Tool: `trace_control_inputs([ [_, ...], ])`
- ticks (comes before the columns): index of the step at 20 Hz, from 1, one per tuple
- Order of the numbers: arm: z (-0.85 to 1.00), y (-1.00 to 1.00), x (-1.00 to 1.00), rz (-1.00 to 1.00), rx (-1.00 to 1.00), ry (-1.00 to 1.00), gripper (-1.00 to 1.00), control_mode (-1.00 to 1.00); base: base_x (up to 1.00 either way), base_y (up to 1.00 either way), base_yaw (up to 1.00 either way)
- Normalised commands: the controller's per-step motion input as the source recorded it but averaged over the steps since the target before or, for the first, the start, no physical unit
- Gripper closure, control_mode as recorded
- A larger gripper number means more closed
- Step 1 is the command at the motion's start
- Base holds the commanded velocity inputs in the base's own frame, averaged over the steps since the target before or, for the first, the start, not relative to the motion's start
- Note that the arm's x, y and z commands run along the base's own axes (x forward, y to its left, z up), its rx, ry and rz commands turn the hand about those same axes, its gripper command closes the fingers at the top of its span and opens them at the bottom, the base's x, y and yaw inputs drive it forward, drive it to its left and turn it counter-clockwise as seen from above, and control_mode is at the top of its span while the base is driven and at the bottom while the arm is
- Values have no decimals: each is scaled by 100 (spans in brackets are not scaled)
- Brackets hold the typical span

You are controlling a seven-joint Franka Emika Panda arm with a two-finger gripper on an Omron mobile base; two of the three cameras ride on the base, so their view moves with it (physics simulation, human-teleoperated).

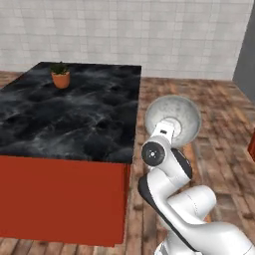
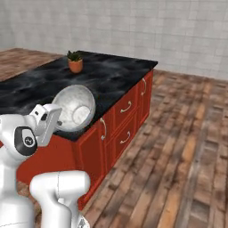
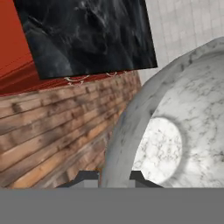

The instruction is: Move the bowls from the cabinet to the plates on the dining table.

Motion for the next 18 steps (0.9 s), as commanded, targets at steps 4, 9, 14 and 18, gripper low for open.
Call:
trace_control_inputs([
  [4, 0, 0, 0, 0, 0, 0, 100, 100, 39, 0, 59],
  [9, 0, 0, 0, 0, 0, 0, 100, 100, 44, 0, 58],
  [14, 0, 0, 0, 0, 0, 0, 100, 100, 64, 8, 51],
  [18, 0, 0, 0, 0, 0, 0, 100, 100, 75, 7, 46],
])
